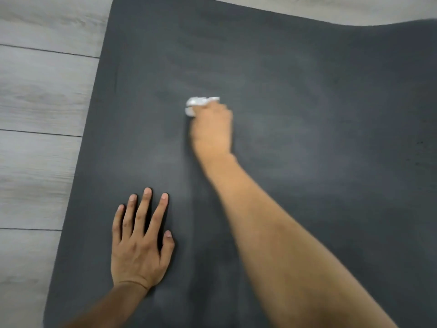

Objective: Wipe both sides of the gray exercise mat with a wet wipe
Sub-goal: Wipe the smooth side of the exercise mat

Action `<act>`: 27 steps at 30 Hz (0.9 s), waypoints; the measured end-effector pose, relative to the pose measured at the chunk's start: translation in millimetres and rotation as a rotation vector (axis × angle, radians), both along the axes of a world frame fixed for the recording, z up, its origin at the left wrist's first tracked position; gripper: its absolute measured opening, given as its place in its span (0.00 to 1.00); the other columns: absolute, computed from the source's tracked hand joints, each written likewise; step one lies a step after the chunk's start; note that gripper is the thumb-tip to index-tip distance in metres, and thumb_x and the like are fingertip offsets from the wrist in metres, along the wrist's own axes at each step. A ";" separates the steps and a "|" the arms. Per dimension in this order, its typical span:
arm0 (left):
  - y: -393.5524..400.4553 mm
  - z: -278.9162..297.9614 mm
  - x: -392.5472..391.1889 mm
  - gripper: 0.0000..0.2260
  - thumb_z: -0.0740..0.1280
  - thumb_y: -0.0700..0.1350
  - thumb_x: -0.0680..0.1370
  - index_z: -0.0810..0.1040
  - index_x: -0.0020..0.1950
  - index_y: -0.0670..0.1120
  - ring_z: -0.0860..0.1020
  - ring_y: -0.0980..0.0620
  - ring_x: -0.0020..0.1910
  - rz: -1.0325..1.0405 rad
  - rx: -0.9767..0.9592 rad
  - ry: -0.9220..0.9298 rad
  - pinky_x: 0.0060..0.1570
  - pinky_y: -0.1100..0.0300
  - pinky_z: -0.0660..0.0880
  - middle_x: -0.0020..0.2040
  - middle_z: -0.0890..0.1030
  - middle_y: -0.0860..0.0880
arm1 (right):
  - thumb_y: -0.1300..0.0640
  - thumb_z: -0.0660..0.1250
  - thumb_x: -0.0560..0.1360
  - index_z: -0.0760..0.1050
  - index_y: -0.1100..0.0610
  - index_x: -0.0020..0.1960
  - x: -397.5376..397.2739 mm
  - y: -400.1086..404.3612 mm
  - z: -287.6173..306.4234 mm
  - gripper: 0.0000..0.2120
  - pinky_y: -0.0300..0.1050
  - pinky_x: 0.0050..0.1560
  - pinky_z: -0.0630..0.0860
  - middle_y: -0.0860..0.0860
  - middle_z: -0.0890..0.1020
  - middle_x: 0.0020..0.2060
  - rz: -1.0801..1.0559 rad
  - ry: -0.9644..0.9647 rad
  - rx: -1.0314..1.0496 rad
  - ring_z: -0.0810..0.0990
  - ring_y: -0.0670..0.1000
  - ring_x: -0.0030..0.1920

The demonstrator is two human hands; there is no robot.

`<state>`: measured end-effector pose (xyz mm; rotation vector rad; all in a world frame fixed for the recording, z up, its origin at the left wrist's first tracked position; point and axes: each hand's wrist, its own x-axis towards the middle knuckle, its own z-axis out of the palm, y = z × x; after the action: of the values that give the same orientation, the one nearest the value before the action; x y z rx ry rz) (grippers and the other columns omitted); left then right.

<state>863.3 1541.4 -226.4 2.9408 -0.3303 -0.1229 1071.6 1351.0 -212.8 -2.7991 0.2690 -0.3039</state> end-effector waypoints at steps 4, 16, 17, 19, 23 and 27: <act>-0.1 -0.7 -0.9 0.30 0.54 0.53 0.79 0.63 0.81 0.49 0.58 0.38 0.81 -0.001 -0.002 -0.004 0.78 0.37 0.56 0.82 0.60 0.44 | 0.57 0.59 0.78 0.77 0.51 0.62 -17.7 30.4 13.9 0.16 0.48 0.49 0.67 0.50 0.79 0.55 0.405 0.117 -0.122 0.76 0.54 0.55; -1.0 -1.9 -2.9 0.30 0.55 0.53 0.79 0.62 0.82 0.50 0.58 0.39 0.81 0.017 -0.004 -0.029 0.78 0.38 0.56 0.82 0.60 0.43 | 0.61 0.62 0.70 0.79 0.55 0.58 -57.0 -118.1 -3.4 0.18 0.51 0.47 0.70 0.58 0.78 0.50 -0.394 0.088 -0.095 0.76 0.62 0.50; -1.0 -1.9 -2.8 0.30 0.55 0.53 0.79 0.62 0.82 0.50 0.58 0.39 0.81 0.020 -0.001 -0.029 0.78 0.38 0.56 0.82 0.60 0.44 | 0.62 0.64 0.68 0.80 0.57 0.55 -50.6 -80.9 -4.9 0.16 0.51 0.45 0.71 0.58 0.79 0.47 -0.295 0.051 -0.042 0.77 0.62 0.48; 0.2 -2.5 -1.5 0.30 0.55 0.54 0.78 0.62 0.82 0.51 0.58 0.39 0.81 0.022 0.000 -0.031 0.78 0.39 0.55 0.82 0.60 0.44 | 0.62 0.67 0.68 0.80 0.58 0.55 -40.8 -9.4 -4.2 0.16 0.50 0.42 0.72 0.57 0.80 0.46 -0.066 0.001 -0.016 0.78 0.62 0.49; 1.6 -3.9 -3.7 0.30 0.56 0.54 0.79 0.61 0.82 0.52 0.58 0.40 0.81 0.017 -0.002 -0.036 0.78 0.40 0.55 0.82 0.60 0.44 | 0.58 0.55 0.79 0.70 0.52 0.69 -42.5 50.3 11.3 0.20 0.48 0.53 0.65 0.51 0.74 0.60 0.385 0.191 -0.167 0.72 0.54 0.62; 1.4 -3.9 -3.0 0.30 0.56 0.54 0.78 0.62 0.82 0.52 0.58 0.40 0.81 0.022 -0.019 -0.045 0.79 0.40 0.54 0.82 0.60 0.45 | 0.52 0.61 0.76 0.81 0.47 0.58 -57.1 -50.4 -3.7 0.14 0.47 0.46 0.67 0.52 0.82 0.50 0.227 -0.029 -0.144 0.79 0.58 0.50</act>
<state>860.3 1542.8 -230.3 2.9309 -0.3033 -0.0498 1014.5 1300.6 -216.4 -2.9275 -0.0807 -0.3213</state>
